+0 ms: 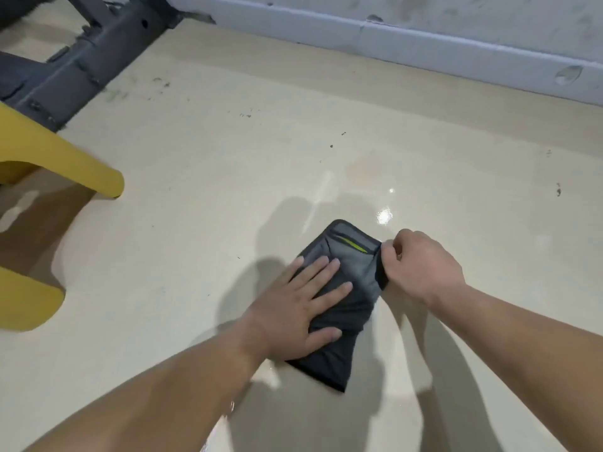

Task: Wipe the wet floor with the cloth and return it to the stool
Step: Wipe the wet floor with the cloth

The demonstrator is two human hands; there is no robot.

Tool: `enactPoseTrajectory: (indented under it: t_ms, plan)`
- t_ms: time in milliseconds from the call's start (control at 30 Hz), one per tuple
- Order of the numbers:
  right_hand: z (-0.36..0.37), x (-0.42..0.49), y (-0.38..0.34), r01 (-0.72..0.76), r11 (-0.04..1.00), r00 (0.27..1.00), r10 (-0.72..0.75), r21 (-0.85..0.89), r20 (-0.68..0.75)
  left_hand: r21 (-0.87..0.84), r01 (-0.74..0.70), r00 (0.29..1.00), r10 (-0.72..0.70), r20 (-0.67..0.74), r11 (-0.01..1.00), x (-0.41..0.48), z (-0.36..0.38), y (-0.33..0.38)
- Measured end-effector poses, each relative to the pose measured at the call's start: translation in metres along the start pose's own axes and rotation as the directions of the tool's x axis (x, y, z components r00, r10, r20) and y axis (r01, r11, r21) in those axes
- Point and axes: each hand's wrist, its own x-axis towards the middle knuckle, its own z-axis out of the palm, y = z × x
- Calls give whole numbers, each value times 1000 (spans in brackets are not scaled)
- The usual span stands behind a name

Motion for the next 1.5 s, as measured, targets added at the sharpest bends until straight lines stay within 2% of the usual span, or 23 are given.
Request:
enactPoseTrajectory:
  t_ms: [67,133,200,267,400,467,567,667,767,833,900,967,1033,1100,1167,1267,1400,1500]
  plan:
    - [3,2,-9,38,999,999,-38,24,3,47,262,965,-262,-6,964,1,-6,-30]
    - [5,2,-13,65,996,998,-64,58,-13,17,526,850,-526,-13,850,4,-6,-35]
    - [9,1,-23,112,990,994,-109,90,-31,-24,625,779,-626,-33,780,3,-3,-23]
    - [13,-1,-33,150,984,988,-147,98,-37,-46,619,784,-620,-25,784,0,0,-9]
    - [21,-5,-48,185,976,983,-182,112,-34,-22,480,877,-480,8,877,-20,-3,-1]
    - [24,-3,-54,208,970,978,-206,127,-30,22,434,901,-434,-5,900,-20,-10,-3]
    - [28,4,-66,238,959,971,-236,150,-34,-57,469,881,-471,-32,881,-7,-19,0]
    - [32,9,-78,242,958,970,-244,155,-7,-168,512,859,-499,116,842,3,-9,-1]
    - [36,10,-87,277,950,957,-285,142,47,-130,447,894,-440,83,885,8,-10,-38]
    - [39,9,-97,350,926,929,-362,140,73,-103,430,903,-428,42,897,9,-12,-78]
    - [40,7,-113,422,887,892,-443,188,91,-104,507,859,-512,-21,856,5,-14,-119]
    - [42,8,-134,465,862,859,-495,204,134,-159,648,754,-657,-2,745,-8,-18,-156]
    - [51,10,-156,507,855,832,-518,107,200,-169,761,643,-762,70,627,-30,-19,-184]
    - [60,11,-177,504,859,838,-461,-90,292,-171,807,582,-810,64,566,-56,-16,-196]
    - [71,9,-197,447,856,863,-337,-258,377,-200,832,530,-848,11,518,-81,-7,-193]
    - [78,6,-210,372,871,881,-222,-322,418,-213,871,451,-892,-10,443,-104,3,-170]
    - [77,10,-210,399,853,869,-234,-338,435,-192,901,399,-917,13,389,-122,10,-119]
    - [73,8,-203,412,869,872,-288,-274,397,-195,875,458,-888,34,444,-125,13,-64]
